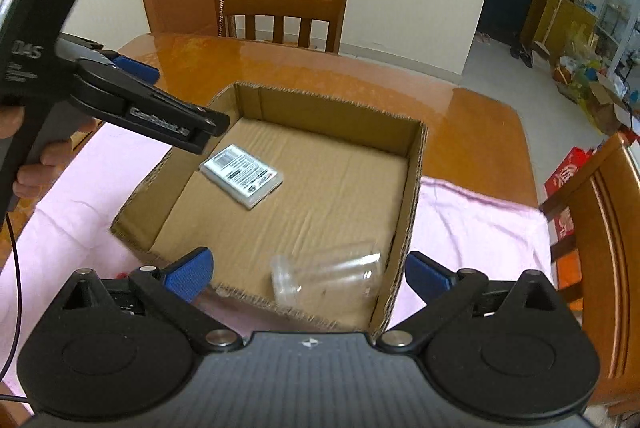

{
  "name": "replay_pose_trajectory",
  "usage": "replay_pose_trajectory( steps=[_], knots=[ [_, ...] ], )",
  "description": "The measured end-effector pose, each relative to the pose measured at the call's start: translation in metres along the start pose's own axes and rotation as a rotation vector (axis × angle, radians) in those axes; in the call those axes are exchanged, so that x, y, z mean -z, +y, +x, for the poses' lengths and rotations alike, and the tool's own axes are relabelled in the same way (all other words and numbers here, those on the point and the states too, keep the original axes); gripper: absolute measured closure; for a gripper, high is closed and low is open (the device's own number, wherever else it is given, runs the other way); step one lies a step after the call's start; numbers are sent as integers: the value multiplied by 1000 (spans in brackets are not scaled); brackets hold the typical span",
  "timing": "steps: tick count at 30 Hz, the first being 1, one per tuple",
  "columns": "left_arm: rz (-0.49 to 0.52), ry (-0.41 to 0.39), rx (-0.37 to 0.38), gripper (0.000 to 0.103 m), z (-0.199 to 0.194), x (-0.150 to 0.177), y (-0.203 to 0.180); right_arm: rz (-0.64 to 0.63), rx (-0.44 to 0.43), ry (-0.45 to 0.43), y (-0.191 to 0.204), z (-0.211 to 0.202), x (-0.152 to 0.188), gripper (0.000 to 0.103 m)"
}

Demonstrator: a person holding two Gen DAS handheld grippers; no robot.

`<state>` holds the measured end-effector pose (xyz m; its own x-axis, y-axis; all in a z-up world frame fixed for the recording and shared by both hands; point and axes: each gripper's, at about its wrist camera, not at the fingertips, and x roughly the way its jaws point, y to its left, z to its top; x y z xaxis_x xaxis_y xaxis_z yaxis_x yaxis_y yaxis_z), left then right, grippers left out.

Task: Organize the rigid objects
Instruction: 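Open the left gripper over the box to drop the card pack while the right releases the jar inside, then move both tools back over the remaining items on the pink cloth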

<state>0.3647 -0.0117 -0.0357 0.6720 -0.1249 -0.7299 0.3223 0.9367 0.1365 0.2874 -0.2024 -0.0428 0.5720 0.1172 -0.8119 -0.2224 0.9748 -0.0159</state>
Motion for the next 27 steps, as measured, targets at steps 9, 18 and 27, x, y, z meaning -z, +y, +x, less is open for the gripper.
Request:
replay_pose_trajectory(
  steps=[9, 18, 27],
  knots=[
    [-46, -14, -38, 4, -51, 56, -11, 74, -5, -6, 15, -20, 68, 0],
    [-207, 70, -110, 3, -86, 131, -30, 34, -77, 69, 20, -13, 142, 0],
    [-295, 146, -148, 3, -88, 182, -44, 32, -85, 126, 28, 6, 184, 0]
  ],
)
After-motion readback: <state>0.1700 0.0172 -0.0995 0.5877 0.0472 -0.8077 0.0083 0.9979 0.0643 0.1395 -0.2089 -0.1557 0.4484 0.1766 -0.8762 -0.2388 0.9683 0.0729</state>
